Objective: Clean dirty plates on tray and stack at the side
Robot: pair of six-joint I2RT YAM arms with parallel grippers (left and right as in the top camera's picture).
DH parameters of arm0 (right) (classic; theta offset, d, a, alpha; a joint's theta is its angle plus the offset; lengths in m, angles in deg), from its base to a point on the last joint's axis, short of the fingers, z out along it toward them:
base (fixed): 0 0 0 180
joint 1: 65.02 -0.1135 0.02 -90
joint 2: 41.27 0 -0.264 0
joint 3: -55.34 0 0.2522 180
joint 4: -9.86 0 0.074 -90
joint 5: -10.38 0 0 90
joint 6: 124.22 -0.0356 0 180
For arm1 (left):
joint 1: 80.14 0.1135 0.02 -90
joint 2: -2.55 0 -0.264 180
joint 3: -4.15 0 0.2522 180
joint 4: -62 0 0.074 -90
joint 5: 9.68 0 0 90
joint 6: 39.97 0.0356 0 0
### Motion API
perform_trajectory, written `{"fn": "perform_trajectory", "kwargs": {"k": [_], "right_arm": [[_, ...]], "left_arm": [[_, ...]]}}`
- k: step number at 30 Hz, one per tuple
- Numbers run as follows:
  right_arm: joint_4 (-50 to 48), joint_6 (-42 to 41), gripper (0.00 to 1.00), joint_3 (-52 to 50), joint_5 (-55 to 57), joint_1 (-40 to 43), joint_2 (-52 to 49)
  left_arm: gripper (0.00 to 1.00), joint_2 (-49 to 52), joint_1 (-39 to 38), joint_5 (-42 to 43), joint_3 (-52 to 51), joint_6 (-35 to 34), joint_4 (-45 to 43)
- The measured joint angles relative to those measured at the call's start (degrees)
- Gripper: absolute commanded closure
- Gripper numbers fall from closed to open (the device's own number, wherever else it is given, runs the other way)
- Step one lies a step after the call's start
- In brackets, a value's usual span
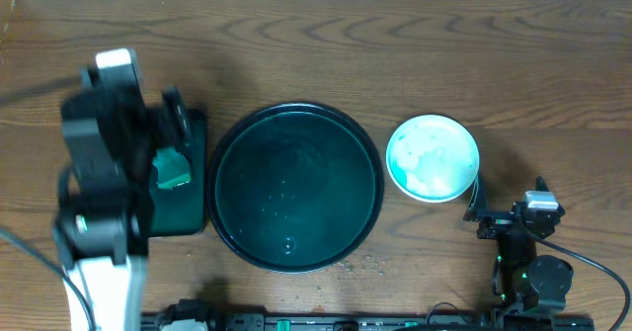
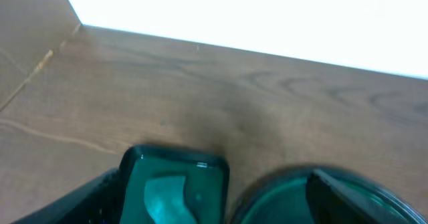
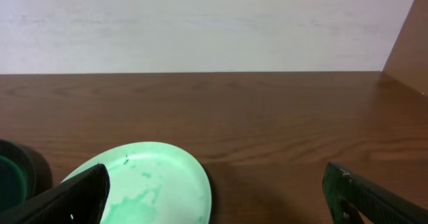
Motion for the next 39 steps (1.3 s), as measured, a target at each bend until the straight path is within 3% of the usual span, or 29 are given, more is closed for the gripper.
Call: {"fn": "perform_trajectory", "kwargs": {"k": [7,18,25,33,39], "right_arm": [[-0.13,0.02,0.01,-0.02,0.04,0.0,0.04],[-0.11,0.02,0.01,-0.02,0.04,0.0,0.02],[-0.17,0.02,0.01,-0.04,0.04,0.0,0.02],[-0.15,0.02,0.01,-0.04,0.04,0.0,0.02],[-0.13,0.02,0.01,-0.04,0.04,0.0,0.02]], "left_arm": [[0.14,-17.88,0.0,0.5,-24.87,3.74,-12.81],[0.1,-45.4,0.07,0.46,-50.27,4.87,-16.61],[0.1,-53.0,0.04,0.17,-55.17,4.9,-17.18],[0.1,-54.14,0.44,-0.9,-55.43,4.9,-18.27],[0.1,-54.14,0.44,-1.53,-58.73,4.9,-27.12]]}}
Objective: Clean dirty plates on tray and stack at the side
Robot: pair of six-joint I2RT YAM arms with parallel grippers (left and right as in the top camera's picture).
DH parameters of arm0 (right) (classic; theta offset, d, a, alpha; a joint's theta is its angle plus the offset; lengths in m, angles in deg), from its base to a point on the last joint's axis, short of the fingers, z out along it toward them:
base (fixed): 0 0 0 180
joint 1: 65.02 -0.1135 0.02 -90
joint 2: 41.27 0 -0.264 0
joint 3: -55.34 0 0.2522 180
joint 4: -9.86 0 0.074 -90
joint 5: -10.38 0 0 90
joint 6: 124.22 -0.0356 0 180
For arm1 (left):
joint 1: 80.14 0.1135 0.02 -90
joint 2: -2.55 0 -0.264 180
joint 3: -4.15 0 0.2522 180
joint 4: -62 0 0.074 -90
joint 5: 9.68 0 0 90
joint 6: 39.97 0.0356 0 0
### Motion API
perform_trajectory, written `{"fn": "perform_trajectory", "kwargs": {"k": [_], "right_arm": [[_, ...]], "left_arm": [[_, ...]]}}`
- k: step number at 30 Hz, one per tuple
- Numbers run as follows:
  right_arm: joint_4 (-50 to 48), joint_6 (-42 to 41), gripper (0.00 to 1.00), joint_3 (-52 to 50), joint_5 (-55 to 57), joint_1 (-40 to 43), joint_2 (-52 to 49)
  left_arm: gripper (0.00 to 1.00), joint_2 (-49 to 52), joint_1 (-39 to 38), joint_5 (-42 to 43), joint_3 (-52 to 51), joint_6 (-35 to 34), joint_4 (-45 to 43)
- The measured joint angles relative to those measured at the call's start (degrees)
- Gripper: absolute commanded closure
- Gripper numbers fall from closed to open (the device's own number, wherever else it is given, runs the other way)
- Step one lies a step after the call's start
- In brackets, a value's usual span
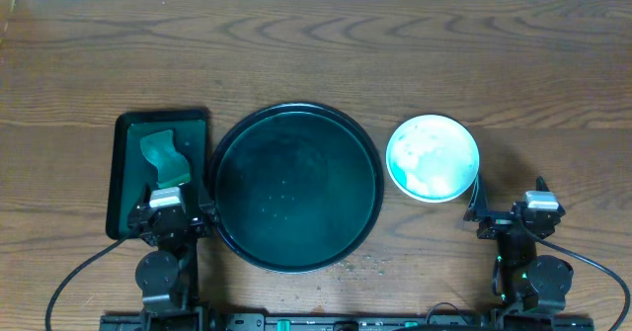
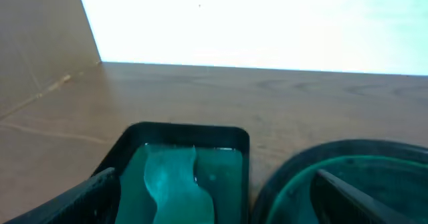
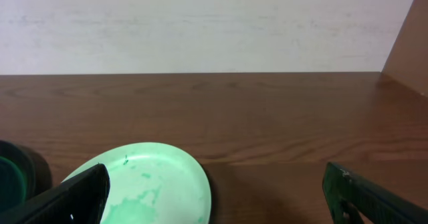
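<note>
A pale round plate (image 1: 433, 158) with greenish smears lies on the wood right of the big dark round tray (image 1: 229, 143), whose bed holds no plates. In the right wrist view the plate (image 3: 150, 184) lies ahead and to the left. My right gripper (image 1: 509, 215) rests open at the near edge just right of the plate, its jaws (image 3: 214, 174) wide apart with nothing between them. My left gripper (image 1: 170, 212) sits low at the near edge, open (image 2: 215, 180), facing a small rectangular tray (image 2: 227, 136) with a green sponge (image 2: 175, 184) lying in it.
The rectangular tray (image 1: 120, 173) stands left of the round tray, almost touching it. A few crumbs (image 1: 365, 263) lie on the table near the round tray's front rim. A cardboard wall (image 2: 40, 43) rises at the far left, and a white wall runs along the back.
My left arm was raised over the rectangular tray, hiding much of it; it now sits low at the near table edge, still open. The sponge lies uncovered in the tray. The right arm has not moved.
</note>
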Motion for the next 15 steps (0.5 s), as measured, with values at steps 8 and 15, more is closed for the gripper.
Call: {"fn": "perform_trajectory", "kwargs": {"k": [8,15], "right_arm": [[0.0,0.0,0.01,0.0,0.0,0.0,0.0],[0.0,0.0,0.01,0.0,0.0,0.0,0.0]], "left_arm": [[0.1,0.0,0.0,0.04,-0.24,0.0,-0.07],[0.1,0.0,0.0,0.04,-0.24,0.0,-0.07]]}}
